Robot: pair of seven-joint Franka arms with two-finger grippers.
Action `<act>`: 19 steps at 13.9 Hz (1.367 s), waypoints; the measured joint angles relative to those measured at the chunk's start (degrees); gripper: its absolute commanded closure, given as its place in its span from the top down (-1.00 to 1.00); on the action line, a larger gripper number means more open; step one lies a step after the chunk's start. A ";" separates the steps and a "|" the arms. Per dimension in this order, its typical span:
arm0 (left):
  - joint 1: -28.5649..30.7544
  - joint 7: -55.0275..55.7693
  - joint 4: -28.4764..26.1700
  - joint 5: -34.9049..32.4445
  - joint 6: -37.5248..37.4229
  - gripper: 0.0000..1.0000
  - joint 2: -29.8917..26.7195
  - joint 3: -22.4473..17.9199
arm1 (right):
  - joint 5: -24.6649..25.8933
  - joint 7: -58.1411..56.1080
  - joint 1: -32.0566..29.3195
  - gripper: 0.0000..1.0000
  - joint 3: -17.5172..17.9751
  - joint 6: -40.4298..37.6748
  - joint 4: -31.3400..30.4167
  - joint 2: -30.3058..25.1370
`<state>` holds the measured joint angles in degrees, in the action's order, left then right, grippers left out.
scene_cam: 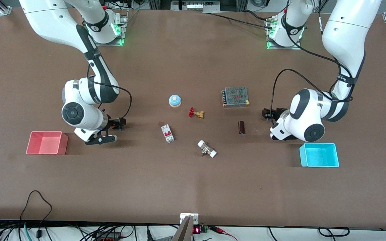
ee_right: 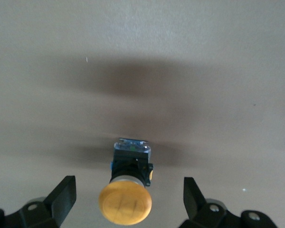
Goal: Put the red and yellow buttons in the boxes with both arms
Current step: 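Close the right gripper on yellow button while the left gripper grasps red, then carry yellow button to pink box while the left gripper carries red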
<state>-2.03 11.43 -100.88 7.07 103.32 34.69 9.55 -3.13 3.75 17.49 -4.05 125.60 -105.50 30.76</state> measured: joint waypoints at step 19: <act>2.66 0.21 13.78 -0.02 -9.70 -0.47 -0.61 -3.30 | -0.02 0.09 -0.02 -0.86 -0.35 3.05 0.76 -0.30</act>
<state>0.62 11.64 -87.10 7.05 93.62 34.09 6.25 -3.15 3.84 17.47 -4.40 128.65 -104.74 30.46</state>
